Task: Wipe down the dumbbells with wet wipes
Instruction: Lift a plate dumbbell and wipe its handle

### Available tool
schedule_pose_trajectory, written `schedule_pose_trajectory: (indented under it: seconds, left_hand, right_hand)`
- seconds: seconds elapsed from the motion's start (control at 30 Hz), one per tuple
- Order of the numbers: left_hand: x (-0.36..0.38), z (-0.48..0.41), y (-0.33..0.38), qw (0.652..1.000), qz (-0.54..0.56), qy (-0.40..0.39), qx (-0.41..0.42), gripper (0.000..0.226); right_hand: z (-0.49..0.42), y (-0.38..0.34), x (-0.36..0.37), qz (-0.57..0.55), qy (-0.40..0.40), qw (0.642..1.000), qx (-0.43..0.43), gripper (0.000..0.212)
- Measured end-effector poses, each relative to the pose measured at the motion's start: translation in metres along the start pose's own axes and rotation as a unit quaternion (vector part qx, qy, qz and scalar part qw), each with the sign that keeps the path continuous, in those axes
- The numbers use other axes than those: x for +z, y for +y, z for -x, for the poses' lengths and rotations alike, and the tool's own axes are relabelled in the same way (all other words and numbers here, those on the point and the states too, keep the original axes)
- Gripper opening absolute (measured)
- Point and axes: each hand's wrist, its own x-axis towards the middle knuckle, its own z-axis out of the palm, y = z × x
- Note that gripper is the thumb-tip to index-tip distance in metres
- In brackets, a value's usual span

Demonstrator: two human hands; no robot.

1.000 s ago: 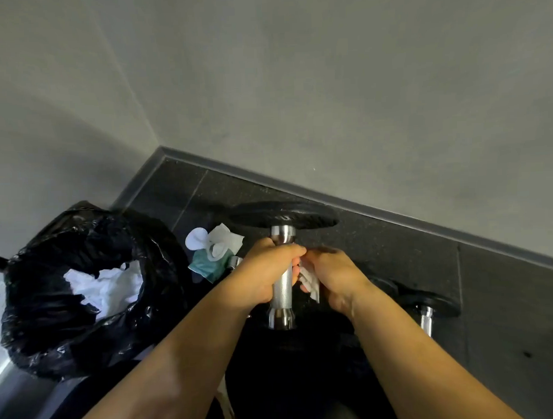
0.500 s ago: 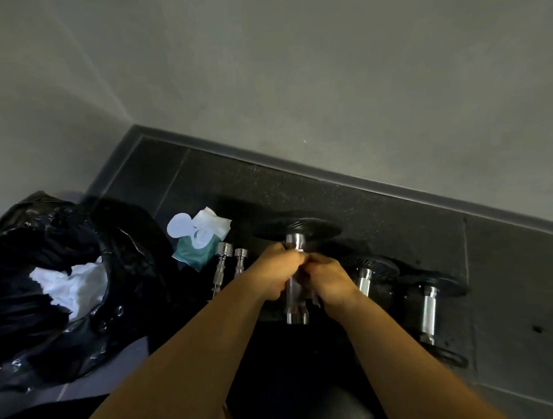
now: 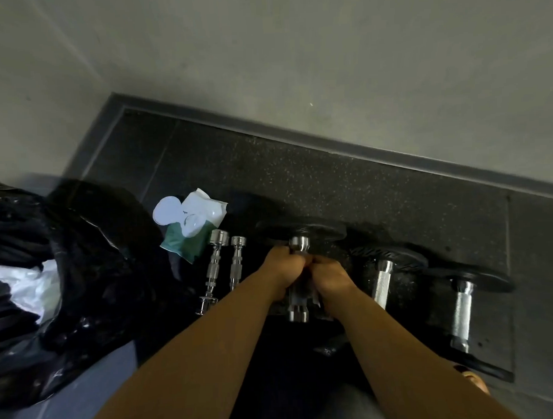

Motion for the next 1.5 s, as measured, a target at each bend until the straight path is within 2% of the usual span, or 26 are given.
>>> schedule_pose_trajectory:
  seconds: [0.4, 0.6, 0.7, 0.9, 1.1, 1.2, 1.4, 1.5]
  left_hand:
    - [-0.005, -0.068, -0.031, 1.0, 0.017, -0.004, -0.013, 0.024]
    - [-0.009, -0.088, -0.042, 0.999, 0.022, -0.007, -0.04, 0.019]
    - [-0.011, -0.092, -0.047, 0.998, 0.02, -0.011, -0.055, 0.015]
    - [-0.015, -0.101, -0.046, 0.998, -0.005, -0.006, -0.069, 0.021]
    - [-0.015, -0.096, -0.044, 0.996, -0.031, -0.007, -0.083, 0.023]
    - [-0.015, -0.09, -0.039, 0.994, -0.057, 0.0, -0.095, 0.021]
    - [-0.005, -0.075, -0.029, 0.986, -0.126, 0.06, -0.089, 0.029]
    - [0.007, -0.067, -0.022, 0.971, -0.198, 0.112, -0.065, 0.038]
  right_hand:
    - [-0.072, 0.021, 0.014, -0.014, 0.01, 0.996, 0.089, 0.029]
    - [-0.087, 0.031, 0.02, -0.005, 0.003, 0.997, 0.071, 0.028]
    - [-0.092, 0.035, 0.02, -0.012, -0.004, 0.996, 0.087, 0.03]
    - [-0.099, 0.039, 0.024, 0.031, -0.024, 0.999, 0.032, 0.025]
    - [-0.095, 0.037, 0.021, 0.095, -0.061, 0.993, 0.023, 0.033]
    - [-0.09, 0.036, 0.013, 0.112, -0.055, 0.992, 0.024, 0.028]
    - [-0.077, 0.031, -0.011, 0.084, -0.043, 0.995, 0.04, 0.04]
    - [-0.066, 0.022, -0.036, 0.114, -0.041, 0.992, 0.022, 0.04]
